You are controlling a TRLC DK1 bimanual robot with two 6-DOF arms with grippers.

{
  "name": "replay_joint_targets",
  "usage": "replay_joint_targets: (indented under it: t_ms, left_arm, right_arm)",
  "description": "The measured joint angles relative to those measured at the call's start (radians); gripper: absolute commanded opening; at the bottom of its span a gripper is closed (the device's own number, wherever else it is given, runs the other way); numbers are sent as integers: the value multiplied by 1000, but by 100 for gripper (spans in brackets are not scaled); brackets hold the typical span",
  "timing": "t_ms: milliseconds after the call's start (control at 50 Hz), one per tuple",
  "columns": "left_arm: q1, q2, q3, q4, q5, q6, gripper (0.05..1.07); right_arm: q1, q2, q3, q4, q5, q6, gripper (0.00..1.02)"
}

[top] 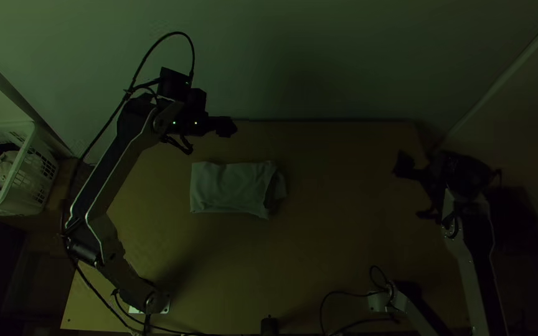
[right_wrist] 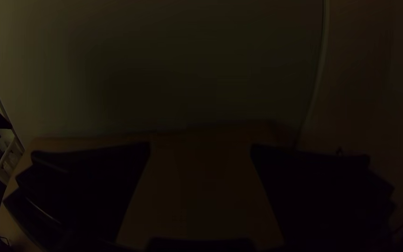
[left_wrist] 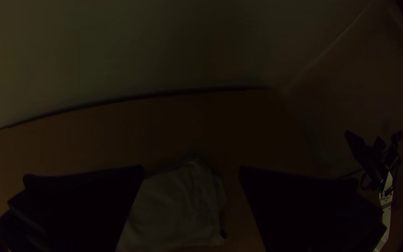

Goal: Fold the t-shirt

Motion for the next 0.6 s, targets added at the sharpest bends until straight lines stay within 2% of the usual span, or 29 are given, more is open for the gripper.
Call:
replay_joint_targets:
  t_ms: [340,480,600]
  left_arm:
    - [148,-368,-356,313,-29,68,103]
    - [189,-539,-521,413,-62,86,103]
    - [229,-684,-687,517,-65,89,103]
  right_arm:
    - [0,-153,45,85,0,-23,99]
    - [0,-282,-5,165,0,-55,99]
    - [0,-383,-57,179,0,-68,99]
